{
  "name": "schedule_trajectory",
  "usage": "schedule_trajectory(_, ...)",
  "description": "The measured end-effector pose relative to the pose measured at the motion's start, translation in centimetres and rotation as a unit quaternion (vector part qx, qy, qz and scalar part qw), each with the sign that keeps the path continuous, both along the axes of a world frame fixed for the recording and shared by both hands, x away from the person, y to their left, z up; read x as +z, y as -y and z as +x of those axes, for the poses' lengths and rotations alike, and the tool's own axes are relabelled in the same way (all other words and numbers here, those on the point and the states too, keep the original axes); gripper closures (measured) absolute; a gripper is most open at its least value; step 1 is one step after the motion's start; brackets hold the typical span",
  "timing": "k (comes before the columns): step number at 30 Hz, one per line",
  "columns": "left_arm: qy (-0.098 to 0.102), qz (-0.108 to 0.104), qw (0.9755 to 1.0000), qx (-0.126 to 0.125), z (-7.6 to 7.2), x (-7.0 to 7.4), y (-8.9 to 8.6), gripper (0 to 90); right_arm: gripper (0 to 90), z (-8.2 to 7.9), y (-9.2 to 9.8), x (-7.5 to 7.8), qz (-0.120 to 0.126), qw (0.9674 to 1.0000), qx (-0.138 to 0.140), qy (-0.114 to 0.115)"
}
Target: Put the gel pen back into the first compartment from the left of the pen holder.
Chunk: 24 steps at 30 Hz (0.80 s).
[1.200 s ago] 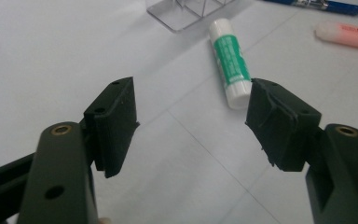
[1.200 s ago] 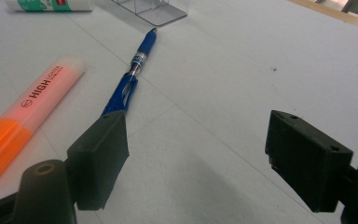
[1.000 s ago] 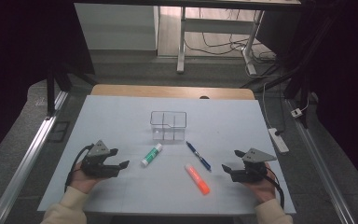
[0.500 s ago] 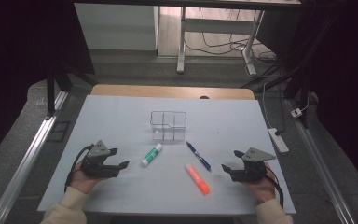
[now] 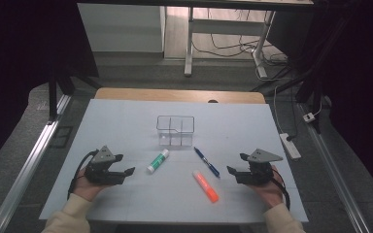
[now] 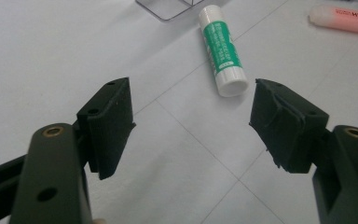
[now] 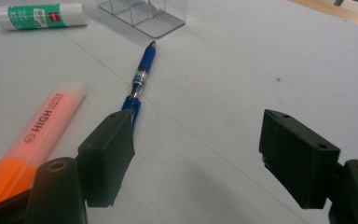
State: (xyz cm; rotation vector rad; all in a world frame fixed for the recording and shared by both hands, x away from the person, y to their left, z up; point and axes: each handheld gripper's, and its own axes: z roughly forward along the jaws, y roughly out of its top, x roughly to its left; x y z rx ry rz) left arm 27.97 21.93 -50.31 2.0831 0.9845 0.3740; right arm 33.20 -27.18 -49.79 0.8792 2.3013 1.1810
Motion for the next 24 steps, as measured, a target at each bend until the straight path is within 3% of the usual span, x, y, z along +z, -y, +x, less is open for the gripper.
schedule_trajectory(15,0.000,-0.001,1.0000,0.002,-0.1,0.0,-0.1,29.8,29.0,2.3,-3.5,2.7,-0.017,0.9996,0.006,-0.024)
schedule_trajectory(24,-0.001,0.009,1.0000,-0.002,0.0,0.0,0.4,29.7,29.8,4.0,-5.3,2.8,-0.028,0.9980,0.008,-0.057)
